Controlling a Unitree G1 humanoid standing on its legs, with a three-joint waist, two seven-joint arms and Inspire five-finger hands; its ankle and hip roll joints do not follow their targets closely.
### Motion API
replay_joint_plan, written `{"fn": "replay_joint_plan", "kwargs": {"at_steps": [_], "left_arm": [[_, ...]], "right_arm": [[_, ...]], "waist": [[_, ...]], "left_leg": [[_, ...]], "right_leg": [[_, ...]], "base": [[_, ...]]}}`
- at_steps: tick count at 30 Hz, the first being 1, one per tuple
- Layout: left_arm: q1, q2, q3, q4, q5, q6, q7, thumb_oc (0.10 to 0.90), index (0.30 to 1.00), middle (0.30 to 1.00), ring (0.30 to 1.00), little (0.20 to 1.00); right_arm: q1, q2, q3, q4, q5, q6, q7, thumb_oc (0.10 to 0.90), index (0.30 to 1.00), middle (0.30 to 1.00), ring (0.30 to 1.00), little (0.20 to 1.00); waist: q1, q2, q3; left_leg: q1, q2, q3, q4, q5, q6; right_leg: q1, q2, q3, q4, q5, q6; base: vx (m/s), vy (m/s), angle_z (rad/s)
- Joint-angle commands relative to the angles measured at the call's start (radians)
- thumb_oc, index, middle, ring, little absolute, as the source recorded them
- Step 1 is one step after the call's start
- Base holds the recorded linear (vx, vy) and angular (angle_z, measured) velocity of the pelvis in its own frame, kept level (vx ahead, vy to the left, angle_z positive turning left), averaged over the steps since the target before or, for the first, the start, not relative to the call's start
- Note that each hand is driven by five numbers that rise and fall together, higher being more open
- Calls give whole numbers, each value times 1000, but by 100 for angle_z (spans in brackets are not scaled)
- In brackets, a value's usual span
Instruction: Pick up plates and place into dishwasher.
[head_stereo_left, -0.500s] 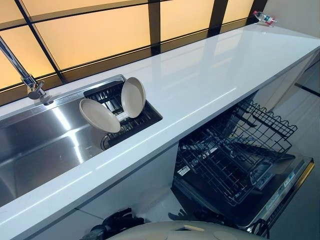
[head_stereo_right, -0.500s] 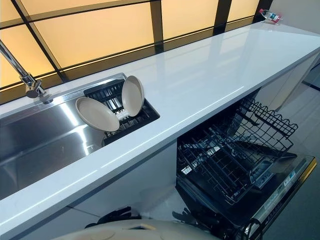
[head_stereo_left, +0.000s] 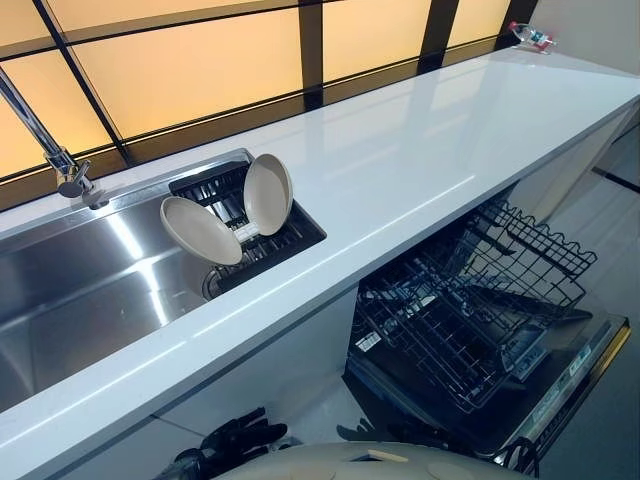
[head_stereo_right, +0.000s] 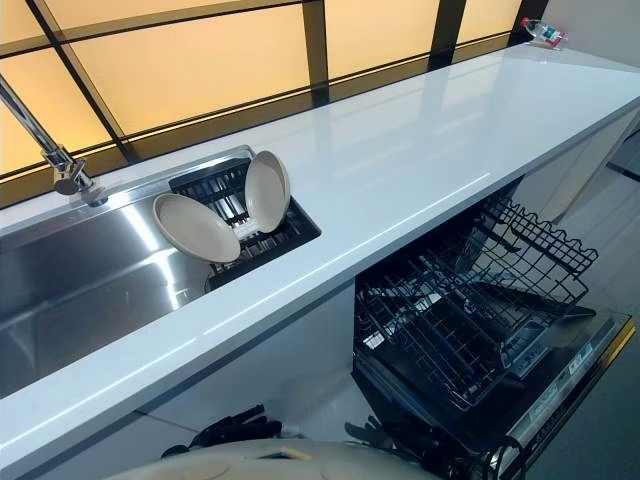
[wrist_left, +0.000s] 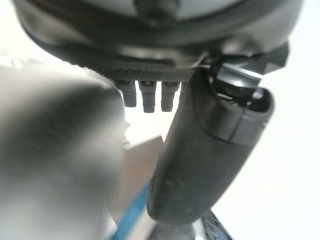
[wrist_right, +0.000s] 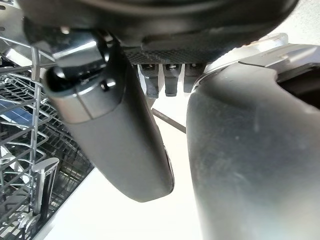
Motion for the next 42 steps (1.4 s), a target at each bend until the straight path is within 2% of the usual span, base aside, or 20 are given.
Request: {"fn": "replay_joint_plan", "kwargs": {"at_steps": [1,5,9,11,13,15,18,22,23,26,27,28,29,31,33,36,37,39,40,42], "left_arm": [[-114,-97,-17,-161,-108,113,-292,800,900,900,900,900],[-125,-90,-45,-338,-182,216,-488,800,900,900,900,900],[-142,-150,-50,-531,-267,371,-630,800,900,900,900,900],[-151,-179,-81,-594,-301,413,-669,800,900,900,900,900],[-163,-204,-137,-659,-423,463,-675,800,900,900,900,900],[-183,-220,-171,-726,-592,549,-613,800,900,900,900,900],[-224,-233,-245,-819,-848,608,-490,800,900,900,900,900],[-273,-233,-300,-943,-1084,593,-383,800,900,900,900,900],[-307,-229,-314,-1011,-1194,573,-346,800,900,900,900,900],[-387,-212,-317,-1174,-1359,470,-307,800,900,900,900,900],[-430,-205,-307,-1253,-1368,377,-324,800,900,900,900,900],[-454,-199,-296,-1302,-1368,316,-313,800,900,900,900,900],[-471,-192,-289,-1333,-1305,237,-319,800,900,900,900,900],[-494,-183,-272,-1402,-1073,48,-266,800,900,900,900,900],[-501,-158,-241,-1426,-718,-168,-149,800,900,900,900,900],[-501,3,-91,-1382,-243,-457,113,800,900,900,900,900],[-500,60,-29,-1368,-95,-516,208,800,900,900,900,900],[-500,165,94,-1360,102,-560,344,800,900,900,900,900],[-498,216,166,-1359,205,-553,409,800,900,900,900,900],[-487,264,229,-1361,334,-534,470,800,900,900,900,900]], "right_arm": [[-95,59,-19,-1,-24,43,57,800,900,900,900,900],[-95,45,-25,-3,-44,50,68,800,900,900,900,900],[-92,59,-35,3,-67,39,72,800,900,900,900,900],[-94,70,-35,11,-71,31,71,800,900,900,900,900],[-97,82,-27,18,-70,22,67,800,900,900,900,900],[-96,92,-18,21,-66,15,63,800,900,900,900,900],[-101,107,4,27,-54,6,54,800,900,900,900,900],[-103,116,30,23,-33,4,33,800,900,900,900,900],[-102,120,40,19,-27,3,25,800,900,900,900,900],[-97,124,61,10,-10,3,15,800,900,900,900,900],[-93,128,71,6,-4,0,10,800,900,900,900,900],[-90,130,75,4,-3,0,8,800,900,900,900,900],[-88,132,78,2,-3,-1,7,800,900,900,900,900],[-82,131,83,-3,-2,-1,7,800,900,900,900,900],[-73,127,82,-6,-5,-8,10,800,900,900,900,900],[-36,113,65,-13,6,-30,23,800,900,900,900,900],[-20,109,59,-6,6,-43,33,800,900,900,900,900],[6,102,49,8,10,-63,50,800,900,900,900,900],[14,99,43,14,17,-68,56,800,900,900,900,900],[19,97,36,17,22,-65,58,800,900,900,900,900]], "waist": [[12,13,62],[9,20,63],[8,16,61],[6,12,60],[2,7,60],[-4,3,60],[-15,-4,57],[-24,-10,55],[-29,-12,55],[-38,-14,51],[-43,-14,48],[-46,-14,45],[-49,-14,44],[-56,-12,38],[-60,-5,38],[-48,5,33],[-42,6,29],[-29,8,18],[-19,6,9],[-9,6,2]], "left_leg": [[44,-88,50,7,-113,44],[41,-86,51,7,-115,44],[43,-83,52,7,-123,47],[43,-82,52,7,-126,47],[44,-81,53,7,-129,49],[45,-80,55,7,-133,50],[46,-80,61,7,-137,53],[45,-81,67,7,-140,56],[45,-81,69,7,-141,57],[44,-82,70,7,-145,59],[44,-82,70,7,-148,60],[45,-82,71,7,-149,60],[46,-82,71,7,-151,60],[46,-81,74,7,-152,61],[52,-81,75,7,-153,61],[52,-84,64,7,-149,62],[52,-85,60,7,-148,63],[49,-87,52,7,-146,61],[42,-88,49,7,-140,59],[39,-88,43,7,-138,57]], "right_leg": [[3,41,-5,9,6,17],[-3,41,3,9,10,18],[-2,39,11,9,12,17],[-2,38,14,9,13,16],[-3,38,19,9,15,15],[-3,38,25,9,16,15],[-5,39,35,9,17,15],[-9,40,43,9,19,16],[-11,41,46,9,20,17],[-14,41,52,9,20,19],[-14,42,53,9,18,19],[-14,42,54,9,17,20],[-13,42,54,9,16,21],[-15,42,56,9,13,21],[-11,44,60,9,9,21],[-8,46,58,9,1,23],[-6,46,52,9,-4,24],[-4,46,41,9,-12,23],[-8,46,34,9,-14,19],[-6,46,27,9,-20,16]], "base": [[0,0,0],[0,0,0],[0,0,0],[4,-15,0],[3,-16,0],[0,0,0],[0,0,0],[0,0,0],[0,0,0],[0,0,0],[0,0,0],[0,0,0],[0,0,0],[0,0,0],[0,0,0],[18,0,-6],[21,-7,-5],[34,-18,-3],[41,-23,-2],[14,-5,2]]}}
